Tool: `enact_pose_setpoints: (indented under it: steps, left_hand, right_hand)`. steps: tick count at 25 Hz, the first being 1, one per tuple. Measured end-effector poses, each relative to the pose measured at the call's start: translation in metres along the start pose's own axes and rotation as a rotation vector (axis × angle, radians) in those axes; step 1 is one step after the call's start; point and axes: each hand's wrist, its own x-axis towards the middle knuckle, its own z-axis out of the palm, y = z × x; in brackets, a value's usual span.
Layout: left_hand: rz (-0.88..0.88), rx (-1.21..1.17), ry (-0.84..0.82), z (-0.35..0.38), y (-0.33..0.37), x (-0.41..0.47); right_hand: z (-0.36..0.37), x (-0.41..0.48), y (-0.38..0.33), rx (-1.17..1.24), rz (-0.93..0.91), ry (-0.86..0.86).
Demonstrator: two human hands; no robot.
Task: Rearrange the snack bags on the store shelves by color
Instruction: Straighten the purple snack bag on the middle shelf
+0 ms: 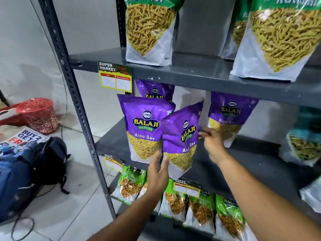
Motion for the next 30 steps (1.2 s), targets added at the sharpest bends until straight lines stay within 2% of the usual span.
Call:
enact_pose_setpoints:
  steps: [4,7,12,19,24,27,30]
  left_hand:
    - [-0.050,-0.010,0.008,0.011,0.007,0.000]
    - [-0.080,-0.044,-0.024,0.015,0.025,-0.008]
    - [-0.188,-0.095,-0.088,0.029,0.013,0.016]
    - [-0.199,-0.168,-0.274,0.095,0.019,0.018]
    - [-0.230,-0.176,-0.387,0.131,0.016,0.010]
    - [-0.229,-0.140,-0.489,0.134,0.021,0.016]
    - [-0.112,-0.201,-0.588,0.136,0.040,0.032]
  right_hand:
    - [0.018,-0.009,0.021,0.211,0.256,-0.113]
    - [0.018,-0.016,0.030,0.312,0.316,-0.036]
    - [-0.008,-0.036,0.048,0.316,0.274,0.162]
    - [-0.069,-0.065,0.036,0.280,0.170,0.423]
    - [-0.107,-0.065,0.044,0.239,0.141,0.522]
    - [-0.120,-0.063,0.060,0.249,0.105,0.463]
    - [-0.130,-0.073,0.094,0.174,0.129,0.254]
